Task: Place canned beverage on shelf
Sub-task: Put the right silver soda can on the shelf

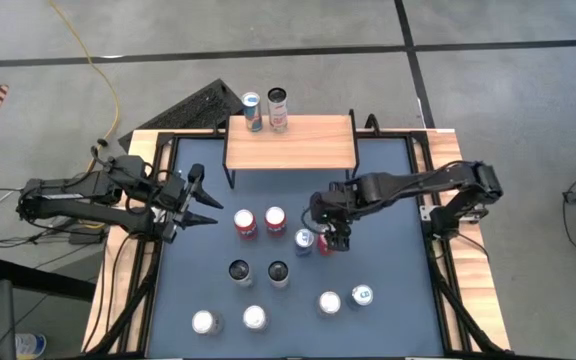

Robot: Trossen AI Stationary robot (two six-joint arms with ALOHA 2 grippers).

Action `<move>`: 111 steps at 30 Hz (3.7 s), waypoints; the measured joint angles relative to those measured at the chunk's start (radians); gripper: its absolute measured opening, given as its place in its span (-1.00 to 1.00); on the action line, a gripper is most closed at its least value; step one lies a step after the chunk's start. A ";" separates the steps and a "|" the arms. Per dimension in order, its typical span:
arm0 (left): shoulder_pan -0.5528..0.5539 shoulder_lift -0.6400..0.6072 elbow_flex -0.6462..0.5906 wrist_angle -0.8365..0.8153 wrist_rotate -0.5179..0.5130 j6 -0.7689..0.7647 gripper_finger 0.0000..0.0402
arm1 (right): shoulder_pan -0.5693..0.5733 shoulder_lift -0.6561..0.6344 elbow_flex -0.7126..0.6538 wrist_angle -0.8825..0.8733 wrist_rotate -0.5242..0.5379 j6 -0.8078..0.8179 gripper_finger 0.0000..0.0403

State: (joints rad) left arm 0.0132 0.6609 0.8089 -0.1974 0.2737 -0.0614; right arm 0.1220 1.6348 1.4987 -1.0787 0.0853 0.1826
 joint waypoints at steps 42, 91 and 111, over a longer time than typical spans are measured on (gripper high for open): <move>-0.003 0.000 0.000 -0.038 0.002 -0.006 -0.20 | 0.493 0.251 0.168 0.075 0.043 0.394 0.70; -0.004 0.000 0.000 -0.078 0.002 -0.049 -0.20 | 0.471 0.252 0.167 0.064 -0.008 -0.151 0.70; -0.003 0.000 0.000 -0.093 0.002 -0.048 -0.20 | 0.439 0.326 0.169 0.066 -0.059 -0.107 0.67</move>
State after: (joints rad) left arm 0.0097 0.6613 0.8085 -0.2904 0.2756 -0.1097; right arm 0.5611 1.9608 1.6672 -1.0123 0.0263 0.0759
